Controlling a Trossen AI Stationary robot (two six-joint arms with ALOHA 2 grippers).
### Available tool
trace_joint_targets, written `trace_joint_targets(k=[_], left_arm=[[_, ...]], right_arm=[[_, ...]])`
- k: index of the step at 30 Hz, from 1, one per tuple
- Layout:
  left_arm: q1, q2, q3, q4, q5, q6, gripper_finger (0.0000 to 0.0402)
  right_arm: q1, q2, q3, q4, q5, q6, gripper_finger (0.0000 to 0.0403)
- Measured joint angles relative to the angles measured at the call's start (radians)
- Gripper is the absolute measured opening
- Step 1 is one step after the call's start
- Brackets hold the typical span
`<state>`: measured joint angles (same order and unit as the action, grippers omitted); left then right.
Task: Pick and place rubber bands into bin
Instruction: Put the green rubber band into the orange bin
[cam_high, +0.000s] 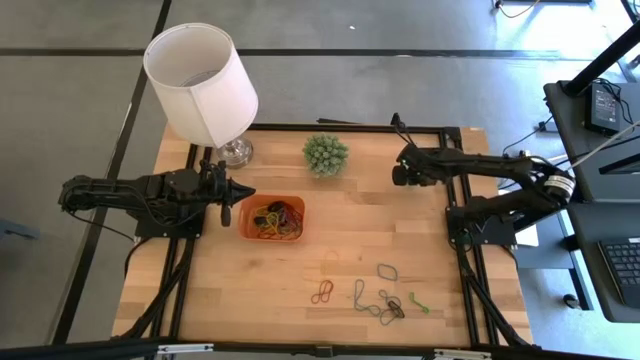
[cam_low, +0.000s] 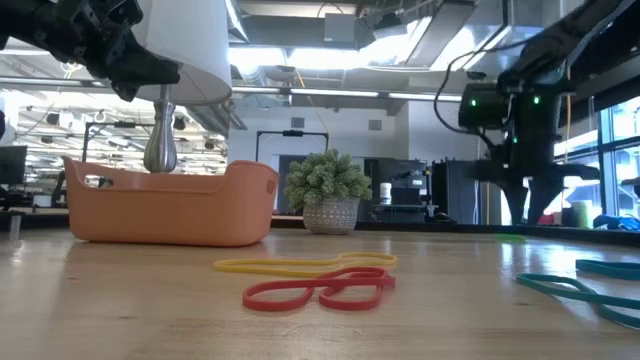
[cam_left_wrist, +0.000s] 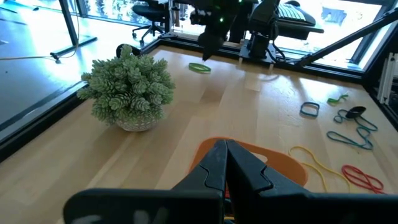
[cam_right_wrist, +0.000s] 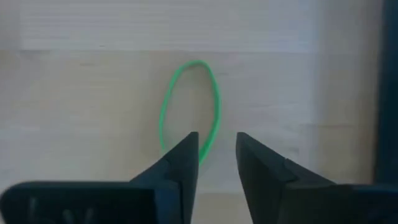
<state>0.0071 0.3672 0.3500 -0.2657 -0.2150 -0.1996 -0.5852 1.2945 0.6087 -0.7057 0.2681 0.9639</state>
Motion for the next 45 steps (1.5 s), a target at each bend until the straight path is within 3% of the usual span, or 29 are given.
trace_joint_targets(k=[6,12,14,17,24,30,37,45], left_arm=[[0.0,0.0,0.0,0.0,0.0,0.0,0.0002],[0.0,0.0,0.0,0.0,0.008,0.0,0.0002],[0.0,0.0,0.0,0.0,0.008,0.0,0.0002],[0.0,0.0,0.0,0.0,0.008,0.001,0.0002],[0.0,0.0,0.0,0.0,0.008,0.002,0.0002],[0.0,0.002,0.0,0.0,0.008,0.003,0.0002],[0.0,0.002,0.0,0.0,0.008,0.003,0.0002],[0.0,0.002,0.0,0.0,0.008,0.003,0.0002]], right_arm=[[-0.007,0.055,-0.089,0.14,-0.011,0.013,0.0108],[0.032,0.052,-0.126,0.184,-0.02,0.026,0.0014],[0.062,0.03,-0.113,0.175,-0.035,0.03,0.001],[0.125,-0.008,-0.065,0.16,-0.14,0.053,0.0003],[0.318,-0.044,0.176,0.199,-0.162,-0.026,0.0002],[0.481,0.038,0.441,0.261,-0.029,-0.212,0.0001],[0.558,0.297,0.793,0.25,0.007,-0.434,0.0],[0.594,0.678,1.175,0.105,-0.096,-0.593,0.0]])
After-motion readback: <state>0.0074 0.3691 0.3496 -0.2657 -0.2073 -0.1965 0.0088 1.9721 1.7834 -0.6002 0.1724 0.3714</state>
